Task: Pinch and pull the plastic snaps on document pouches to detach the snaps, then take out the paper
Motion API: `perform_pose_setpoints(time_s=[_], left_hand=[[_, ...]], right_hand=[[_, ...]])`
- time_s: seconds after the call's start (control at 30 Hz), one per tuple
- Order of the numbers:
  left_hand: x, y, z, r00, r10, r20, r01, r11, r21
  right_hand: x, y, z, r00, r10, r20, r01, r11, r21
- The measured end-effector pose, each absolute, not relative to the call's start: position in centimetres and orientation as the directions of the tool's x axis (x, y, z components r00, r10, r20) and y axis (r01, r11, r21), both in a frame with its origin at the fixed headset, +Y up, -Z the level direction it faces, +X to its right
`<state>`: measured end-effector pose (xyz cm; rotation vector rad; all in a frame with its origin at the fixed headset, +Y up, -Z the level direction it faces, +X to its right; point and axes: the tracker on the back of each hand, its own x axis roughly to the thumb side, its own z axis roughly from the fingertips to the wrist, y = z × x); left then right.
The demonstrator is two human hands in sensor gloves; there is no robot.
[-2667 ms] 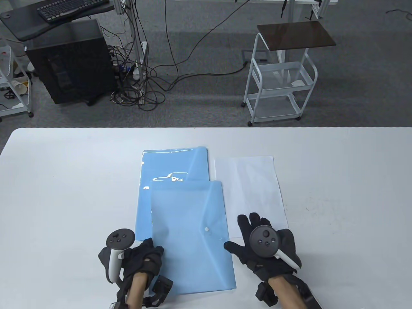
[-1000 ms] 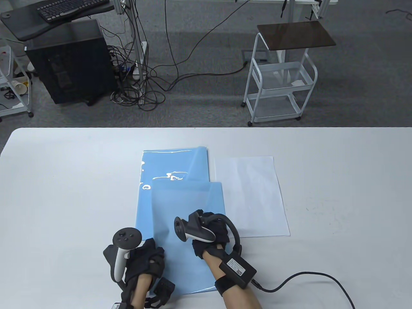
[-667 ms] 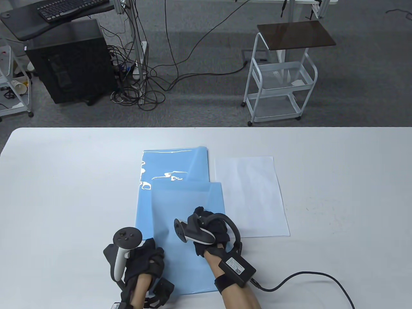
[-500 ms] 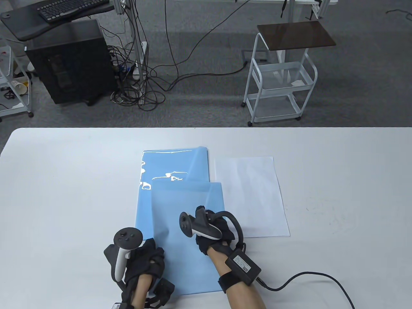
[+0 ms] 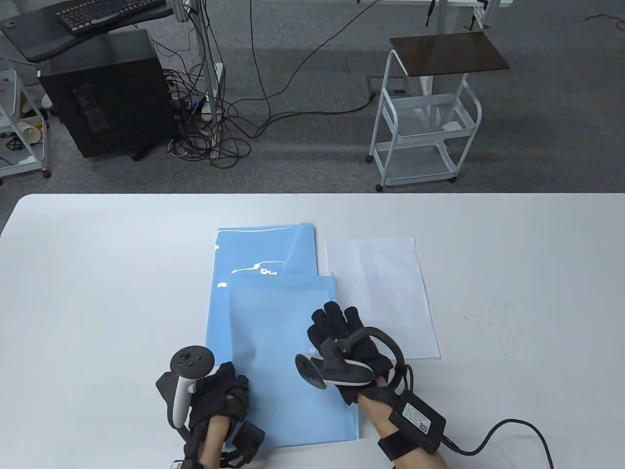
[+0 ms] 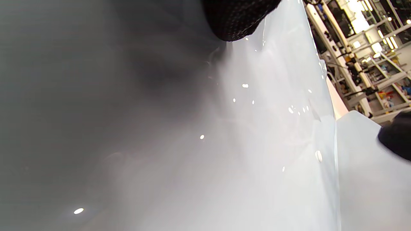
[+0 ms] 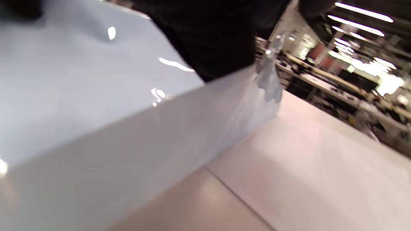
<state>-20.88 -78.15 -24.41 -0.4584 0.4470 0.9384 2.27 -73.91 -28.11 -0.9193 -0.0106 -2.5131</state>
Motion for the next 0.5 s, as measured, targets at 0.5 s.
perform_pose_setpoints(time_s=[0.5], left_hand=[[-20.9, -78.2, -24.3, 0.508, 0.661, -0.552, -0.846, 0.505, -0.173]], right_hand=[[6.8, -72.1, -27.6, -0.925, 0.115, 0.361, -0.035, -0.975, 0.22]])
